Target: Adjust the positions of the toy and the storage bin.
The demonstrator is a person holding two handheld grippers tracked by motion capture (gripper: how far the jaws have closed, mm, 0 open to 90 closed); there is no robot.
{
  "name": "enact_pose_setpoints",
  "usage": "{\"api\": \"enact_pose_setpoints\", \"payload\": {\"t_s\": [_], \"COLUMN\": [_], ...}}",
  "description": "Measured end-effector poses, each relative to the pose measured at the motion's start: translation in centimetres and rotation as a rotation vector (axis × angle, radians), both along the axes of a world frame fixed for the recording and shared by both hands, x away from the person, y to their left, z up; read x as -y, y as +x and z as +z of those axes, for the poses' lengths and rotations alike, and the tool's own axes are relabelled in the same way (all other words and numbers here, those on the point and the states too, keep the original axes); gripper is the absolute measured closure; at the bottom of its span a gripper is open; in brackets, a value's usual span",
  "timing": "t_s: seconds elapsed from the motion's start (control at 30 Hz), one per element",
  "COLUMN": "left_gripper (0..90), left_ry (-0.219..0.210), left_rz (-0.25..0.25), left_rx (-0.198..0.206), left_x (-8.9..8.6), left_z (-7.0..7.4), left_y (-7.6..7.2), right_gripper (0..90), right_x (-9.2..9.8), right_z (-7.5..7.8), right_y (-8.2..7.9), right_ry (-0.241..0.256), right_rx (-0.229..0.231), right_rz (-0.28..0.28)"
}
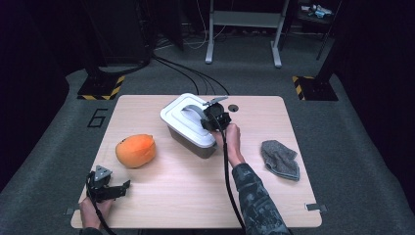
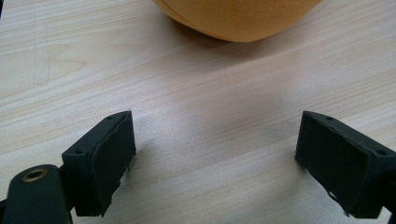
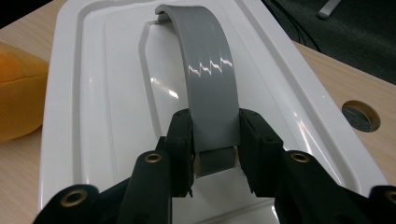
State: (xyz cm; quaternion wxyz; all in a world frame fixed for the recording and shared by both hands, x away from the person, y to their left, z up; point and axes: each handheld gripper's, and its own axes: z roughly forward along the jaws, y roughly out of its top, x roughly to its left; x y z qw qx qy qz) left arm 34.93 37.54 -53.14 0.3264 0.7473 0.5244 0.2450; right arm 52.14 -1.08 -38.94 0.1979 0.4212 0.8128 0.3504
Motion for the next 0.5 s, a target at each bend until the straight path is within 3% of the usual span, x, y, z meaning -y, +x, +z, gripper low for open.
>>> {"api": "enact_pose_setpoints", "payload": {"t_s": [0.3,0.5], "left_gripper": [11.9,11.9], "left_ry": [-0.003,-0.003], "left_rz": [0.002,0.002], "left_rx": [0.006,0.002], "left_x": [0.0,0.0], "left_z": [-0.1,0.0], "left_y": [0.0,0.0], "right_gripper": [66.1,61.0], "right_x": [0.2,0.5], "right_z": [0.0,0.2], "right_y": [-1.9,-1.5], "right_ry": [0.009,0.023], "right_rx": [-0.003,-0.016], "right_rz": [-0.012,0.017]}}
